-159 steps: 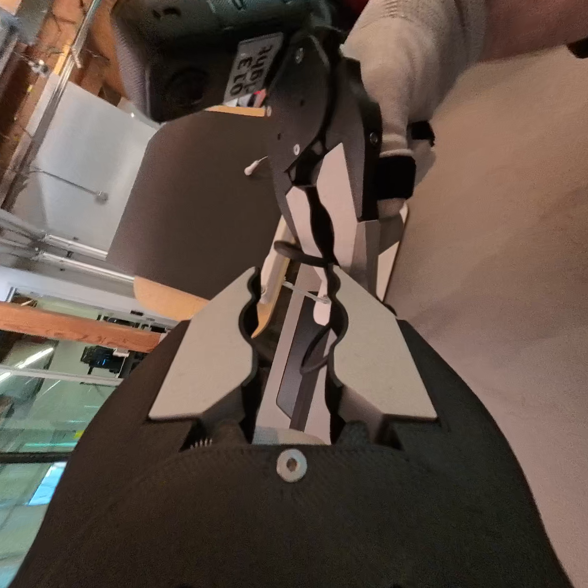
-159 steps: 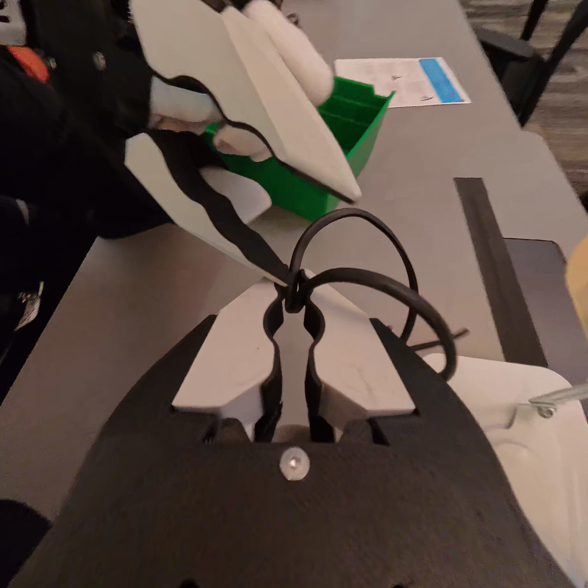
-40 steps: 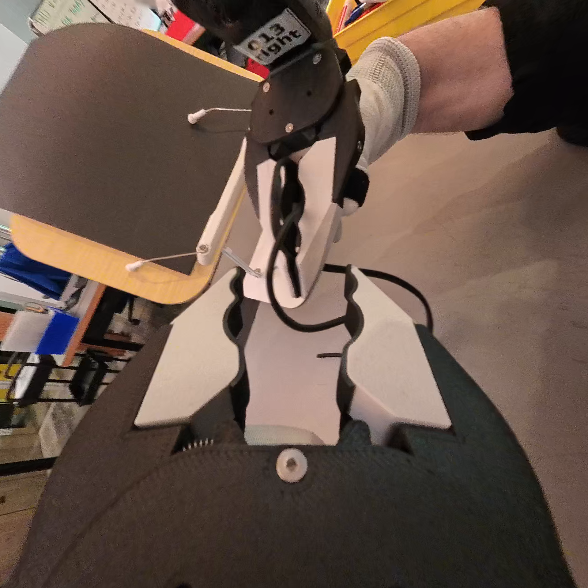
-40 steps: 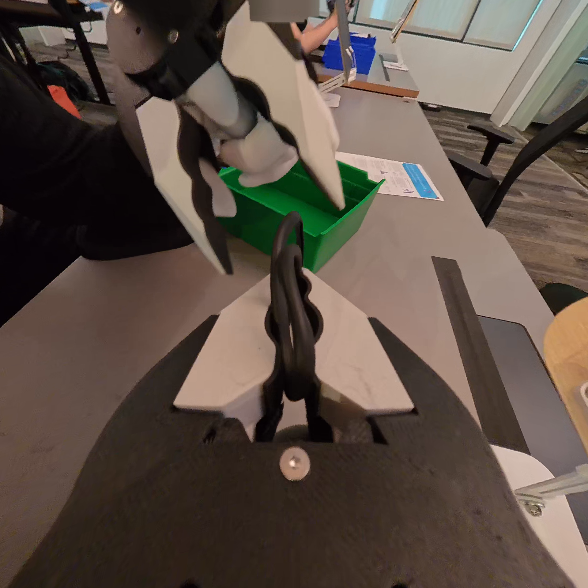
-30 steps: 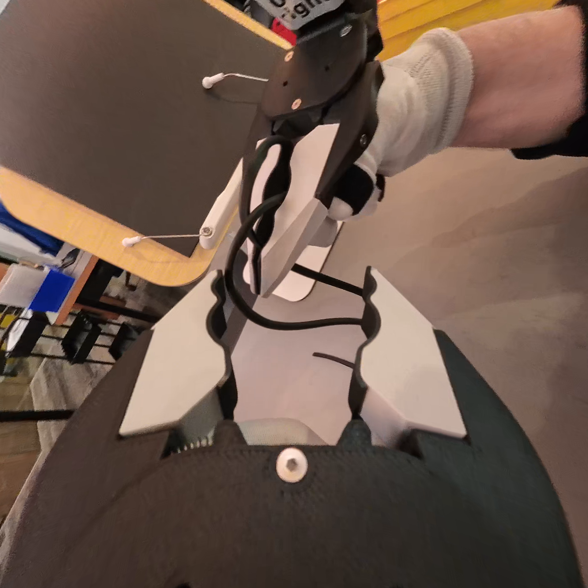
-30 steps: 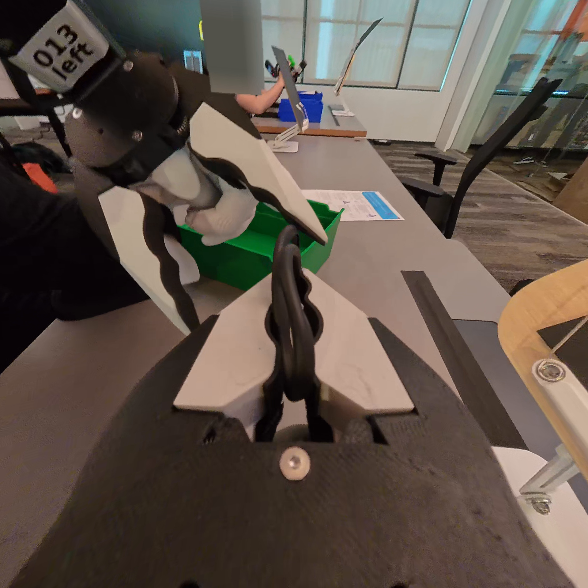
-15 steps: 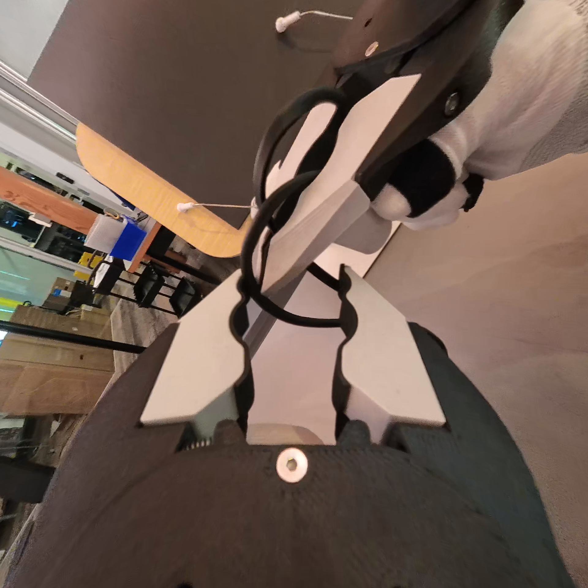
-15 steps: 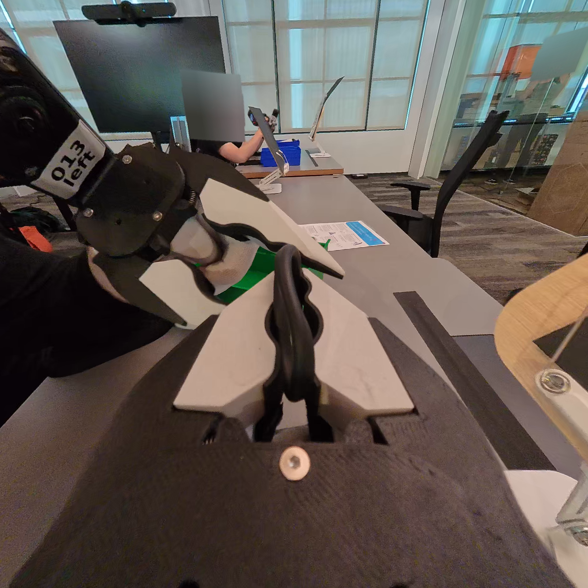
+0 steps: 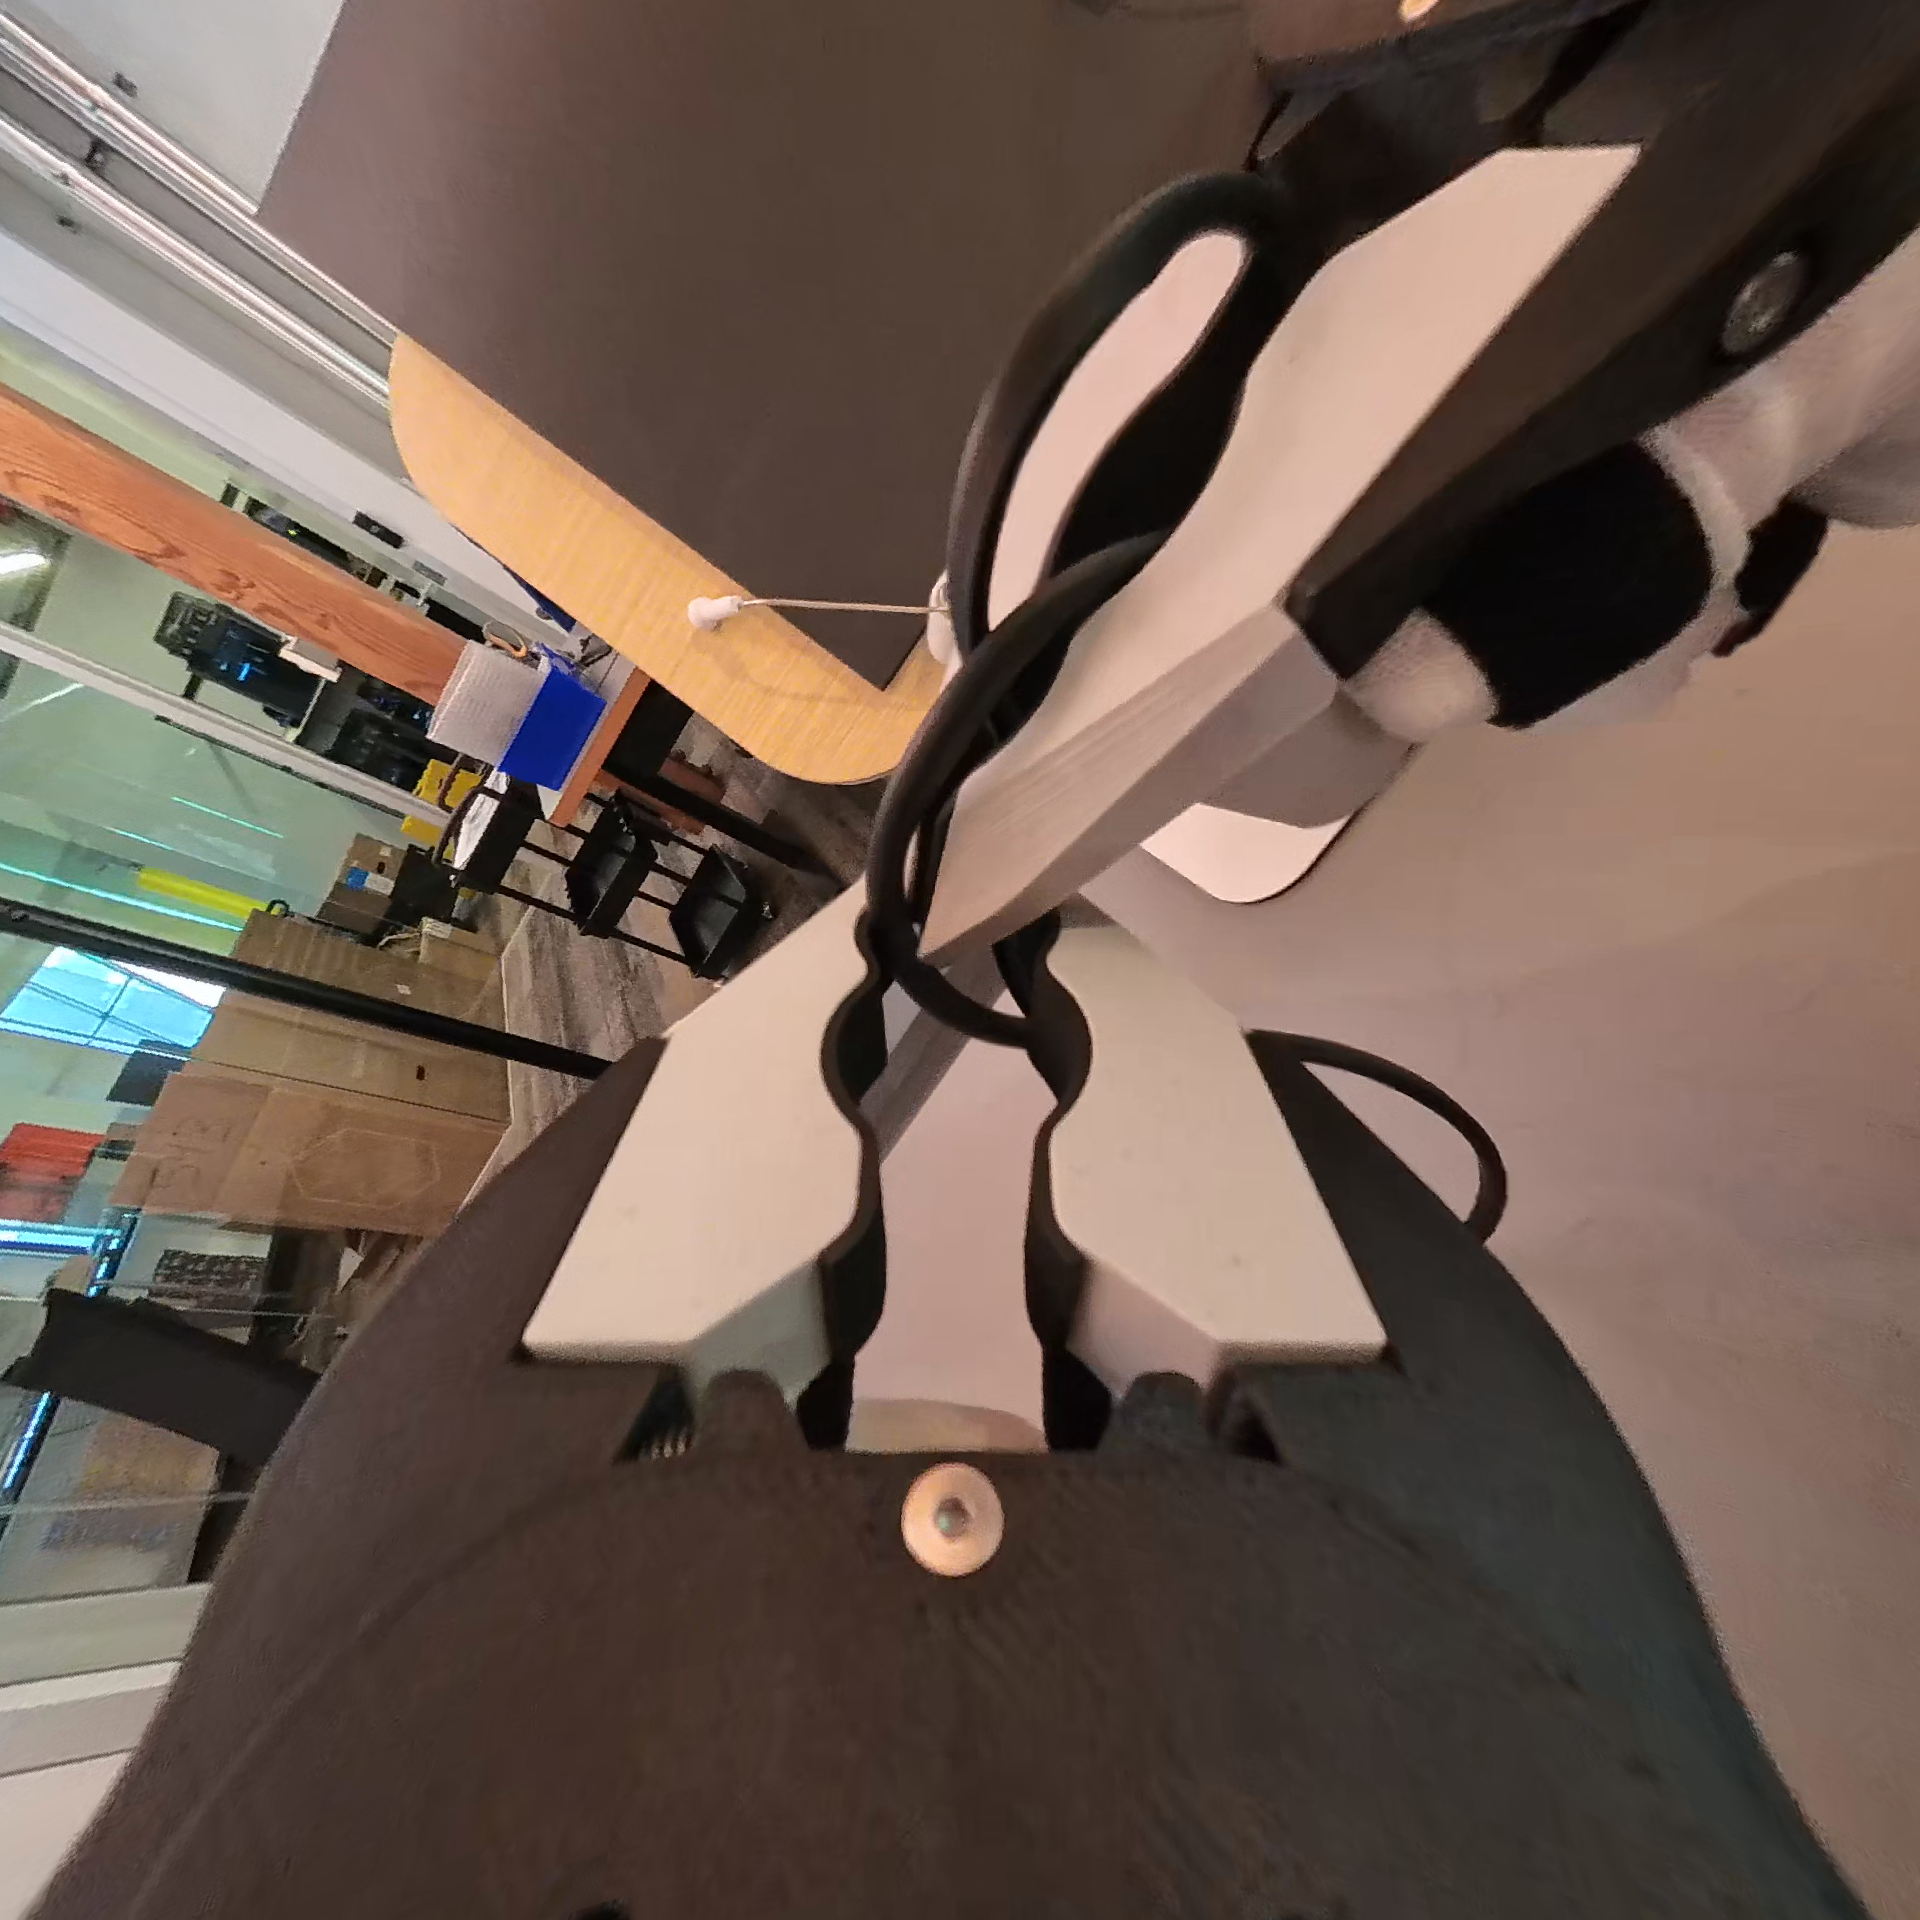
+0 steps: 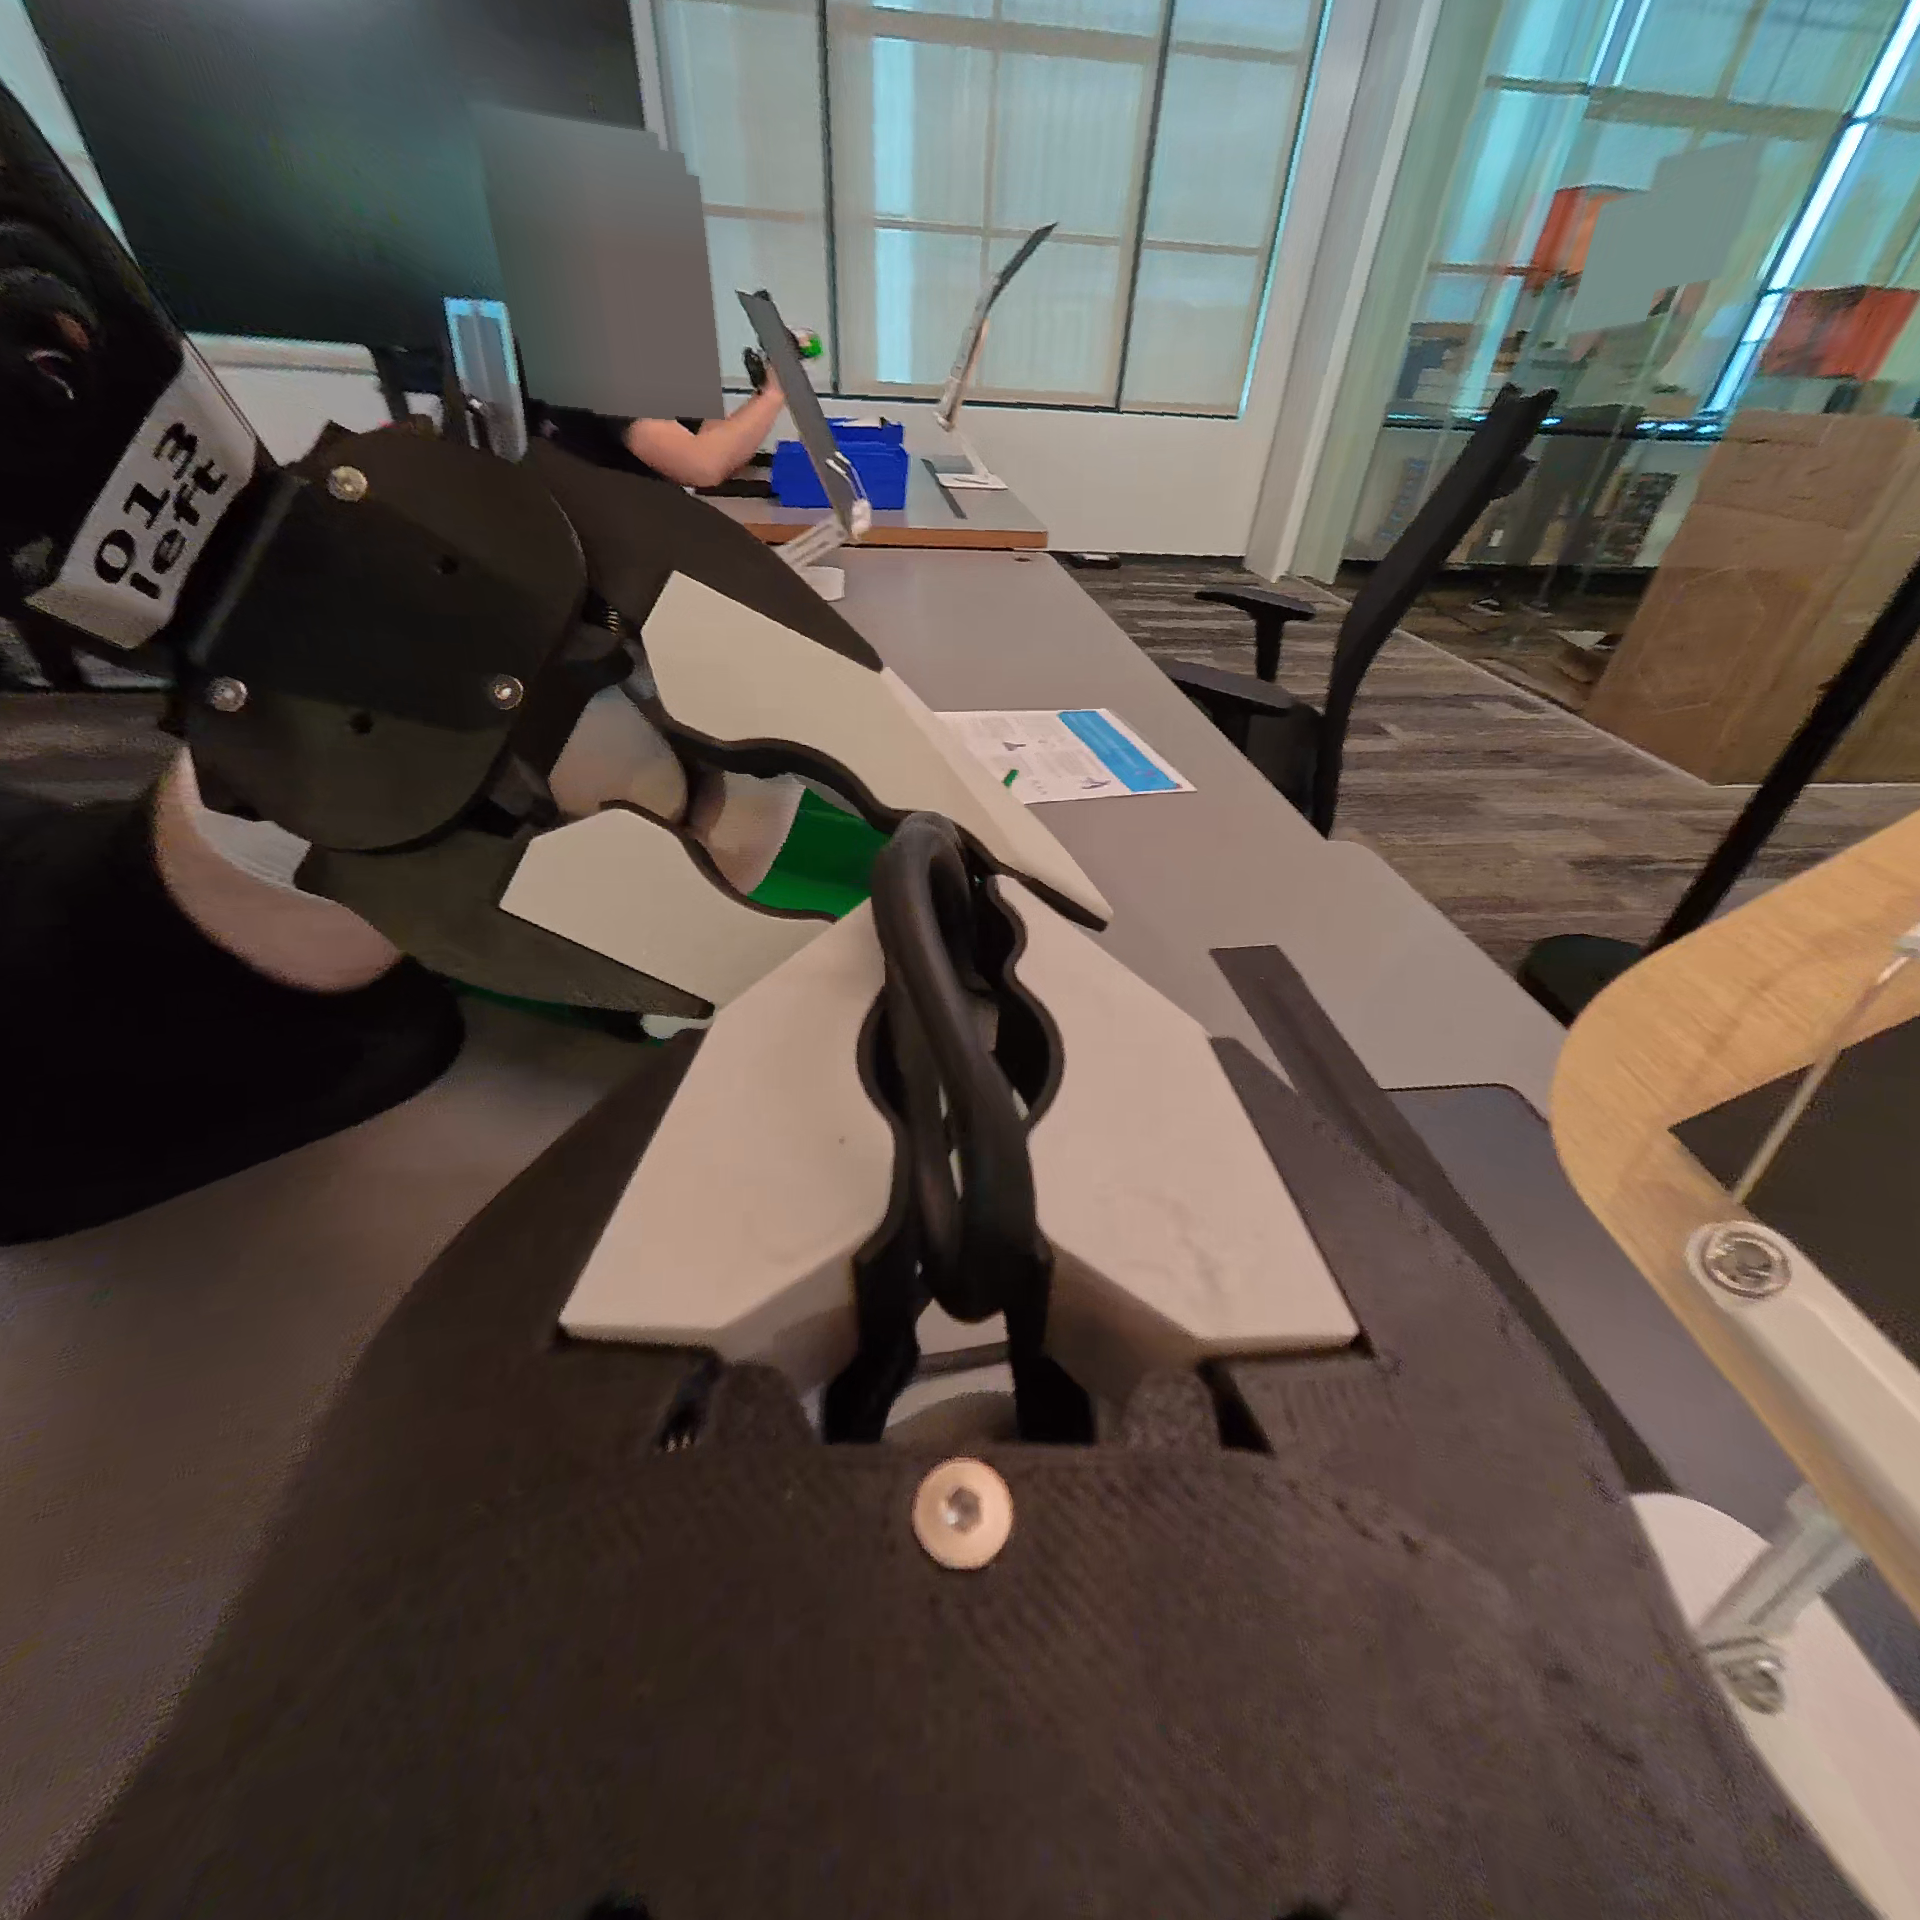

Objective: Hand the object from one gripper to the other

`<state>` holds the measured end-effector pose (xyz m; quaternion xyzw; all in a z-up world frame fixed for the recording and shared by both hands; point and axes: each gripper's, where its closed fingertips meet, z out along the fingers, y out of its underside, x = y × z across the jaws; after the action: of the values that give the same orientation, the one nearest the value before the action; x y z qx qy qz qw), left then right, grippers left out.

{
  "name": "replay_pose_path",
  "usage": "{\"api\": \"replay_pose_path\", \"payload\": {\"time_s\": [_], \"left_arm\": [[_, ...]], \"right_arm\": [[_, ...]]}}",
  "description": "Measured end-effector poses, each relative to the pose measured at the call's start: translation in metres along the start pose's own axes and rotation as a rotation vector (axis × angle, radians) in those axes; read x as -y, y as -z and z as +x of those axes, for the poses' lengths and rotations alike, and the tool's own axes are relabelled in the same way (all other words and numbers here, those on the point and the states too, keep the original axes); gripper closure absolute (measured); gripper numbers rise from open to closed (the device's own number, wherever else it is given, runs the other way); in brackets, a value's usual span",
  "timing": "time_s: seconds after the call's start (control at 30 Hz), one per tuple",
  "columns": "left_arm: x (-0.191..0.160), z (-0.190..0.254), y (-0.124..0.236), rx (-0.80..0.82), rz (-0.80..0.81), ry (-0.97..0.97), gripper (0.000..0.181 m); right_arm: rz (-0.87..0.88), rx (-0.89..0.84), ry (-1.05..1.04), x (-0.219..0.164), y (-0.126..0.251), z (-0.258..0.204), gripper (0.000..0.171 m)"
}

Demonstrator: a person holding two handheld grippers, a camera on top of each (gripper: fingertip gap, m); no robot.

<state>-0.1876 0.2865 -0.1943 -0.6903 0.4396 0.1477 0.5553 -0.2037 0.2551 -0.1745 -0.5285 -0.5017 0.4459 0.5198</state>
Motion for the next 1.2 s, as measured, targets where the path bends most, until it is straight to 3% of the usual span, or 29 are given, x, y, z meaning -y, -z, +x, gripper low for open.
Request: {"api": "replay_pose_path", "payload": {"time_s": [0.2,0.3,0.43,0.47,0.67,0.83,1.03,1.2], "left_arm": [[0.001,-0.012,0.001,0.043,0.038,0.050,0.176],[0.000,-0.011,0.000,0.019,0.044,0.061,0.179],[-0.001,-0.011,0.001,-0.001,0.059,0.052,0.180],[-0.003,-0.013,0.001,0.004,0.056,0.051,0.180],[-0.009,-0.022,0.003,-0.034,0.075,0.137,0.180],[-0.015,-0.031,0.003,-0.021,0.071,0.175,0.180],[-0.019,-0.036,0.003,0.023,0.030,0.159,0.180],[-0.012,-0.029,0.004,0.019,0.026,0.162,0.180]], "right_arm": [[0.007,-0.106,0.033,0.007,0.002,0.011,0.161],[0.004,-0.120,0.028,0.006,0.003,0.015,0.151],[0.016,-0.064,-0.045,0.006,0.005,0.012,0.140],[0.004,-0.024,-0.047,0.003,0.006,0.008,0.128],[0.018,-0.008,0.028,0.012,0.016,0.004,0.121],[-0.092,-0.176,0.243,0.015,0.022,0.015,0.100],[-0.253,-0.224,0.407,0.004,0.003,-0.002,0.058],[-0.323,-0.318,0.365,-0.023,-0.017,0.012,0.058]]}}
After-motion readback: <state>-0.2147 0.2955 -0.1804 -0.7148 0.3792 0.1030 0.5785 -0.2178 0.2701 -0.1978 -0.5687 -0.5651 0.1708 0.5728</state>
